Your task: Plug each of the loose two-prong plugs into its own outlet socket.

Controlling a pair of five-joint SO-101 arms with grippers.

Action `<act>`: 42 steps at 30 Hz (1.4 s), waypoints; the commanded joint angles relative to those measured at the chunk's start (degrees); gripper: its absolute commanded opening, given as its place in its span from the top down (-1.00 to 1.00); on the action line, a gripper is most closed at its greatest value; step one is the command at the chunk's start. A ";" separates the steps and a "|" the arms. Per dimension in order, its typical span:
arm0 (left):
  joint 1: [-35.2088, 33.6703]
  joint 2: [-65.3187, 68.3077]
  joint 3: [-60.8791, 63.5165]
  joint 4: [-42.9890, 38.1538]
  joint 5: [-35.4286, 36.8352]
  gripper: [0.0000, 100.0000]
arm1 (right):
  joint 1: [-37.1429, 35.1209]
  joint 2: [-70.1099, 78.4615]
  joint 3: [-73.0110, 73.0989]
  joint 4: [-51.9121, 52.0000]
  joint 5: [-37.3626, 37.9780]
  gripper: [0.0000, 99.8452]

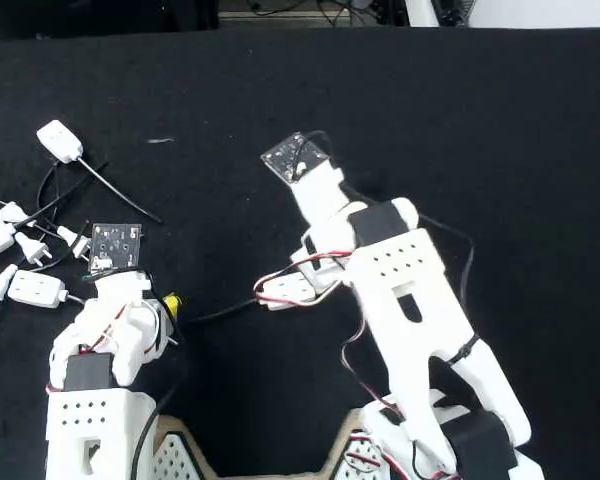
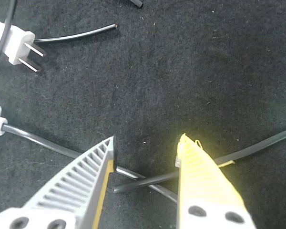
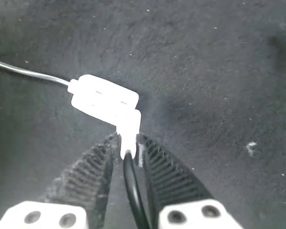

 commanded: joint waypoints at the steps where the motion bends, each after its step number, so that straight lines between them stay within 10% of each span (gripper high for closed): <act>1: 0.31 -0.44 -0.66 0.00 0.35 0.56 | -2.73 0.75 -3.56 2.11 -2.90 0.98; 42: 0.31 -0.44 -0.57 0.00 0.35 0.56 | -2.64 13.32 -7.96 0.35 -12.66 0.98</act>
